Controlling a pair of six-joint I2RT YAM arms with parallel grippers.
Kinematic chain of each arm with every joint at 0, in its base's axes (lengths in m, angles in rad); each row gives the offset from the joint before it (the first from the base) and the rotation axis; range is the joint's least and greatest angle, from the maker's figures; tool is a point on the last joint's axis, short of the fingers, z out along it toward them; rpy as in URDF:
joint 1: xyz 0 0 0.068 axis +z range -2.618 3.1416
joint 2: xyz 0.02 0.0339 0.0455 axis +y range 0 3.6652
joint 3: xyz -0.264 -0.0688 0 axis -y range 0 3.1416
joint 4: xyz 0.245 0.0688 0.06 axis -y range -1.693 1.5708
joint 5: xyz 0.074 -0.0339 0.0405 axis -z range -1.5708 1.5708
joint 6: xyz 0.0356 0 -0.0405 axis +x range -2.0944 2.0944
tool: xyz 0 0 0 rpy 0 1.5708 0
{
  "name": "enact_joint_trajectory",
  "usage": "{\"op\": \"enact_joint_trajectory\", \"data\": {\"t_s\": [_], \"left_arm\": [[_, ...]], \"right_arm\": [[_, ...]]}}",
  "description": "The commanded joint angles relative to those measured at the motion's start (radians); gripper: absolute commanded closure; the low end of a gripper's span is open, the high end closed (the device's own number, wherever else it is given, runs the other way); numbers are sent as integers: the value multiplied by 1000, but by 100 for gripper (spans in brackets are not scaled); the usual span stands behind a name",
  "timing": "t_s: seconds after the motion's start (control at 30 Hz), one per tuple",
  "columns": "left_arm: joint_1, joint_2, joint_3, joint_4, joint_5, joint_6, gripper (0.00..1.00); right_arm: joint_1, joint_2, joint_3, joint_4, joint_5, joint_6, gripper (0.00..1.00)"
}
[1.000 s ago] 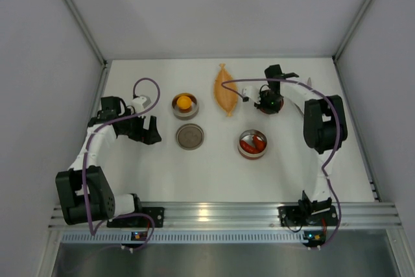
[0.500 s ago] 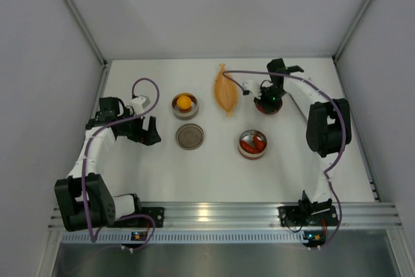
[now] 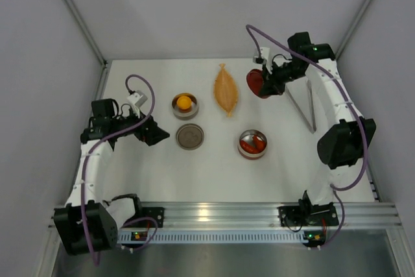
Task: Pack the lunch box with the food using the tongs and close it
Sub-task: Pick up the box lid from the center of the board.
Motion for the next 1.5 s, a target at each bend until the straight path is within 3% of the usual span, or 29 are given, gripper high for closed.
{"op": "enact_joint_trajectory", "data": {"t_s": [0.0, 0.03, 0.1, 0.13, 0.2, 0.23, 0.4, 0.43, 0.53, 0.63, 0.9, 1.07, 1.2, 1.33, 1.47], "left_arm": [[3, -40, -50, 337, 271, -224, 2], [-5, -52, -79, 510, 280, -343, 4], [-23, -69, -85, 587, 265, -382, 5], [-60, -80, -76, 573, 251, -255, 6], [-141, -109, -9, 380, 173, -34, 6], [-186, -112, 16, 317, 145, 175, 6], [-249, -40, 226, 22, 139, 552, 6], [-269, -22, 264, -34, 133, 699, 6], [-359, 55, 411, -221, 75, 895, 6], [-419, 136, 534, -347, 48, 991, 6], [-563, 181, 573, -386, -30, 1051, 6], [-573, 201, 556, -375, -33, 1034, 6], [-568, 184, 533, -227, -10, 849, 6], [-467, 166, 542, -58, 111, 582, 6], [-416, 164, 544, -56, 208, 473, 6]], "right_arm": [[3, -84, -3, -215, -262, 53, 100], [11, -104, -11, -215, -314, 67, 100], [22, -118, -42, -215, -354, 99, 100], [37, -130, -54, -215, -371, 107, 100], [56, -146, -86, -215, -402, 122, 100], [78, -149, -97, -215, -406, 127, 100], [151, -164, -152, -215, -433, 159, 100], [177, -170, -157, -215, -433, 162, 100], [224, -180, -171, -214, -433, 177, 100], [269, -184, -177, -214, -425, 187, 100], [368, -193, -178, -214, -408, 213, 100], [418, -210, -177, -214, -413, 210, 100], [427, -241, -171, -215, -434, 205, 100], [427, -279, -149, -215, -439, 205, 100], [427, -301, -105, -217, -451, 204, 100]]}}
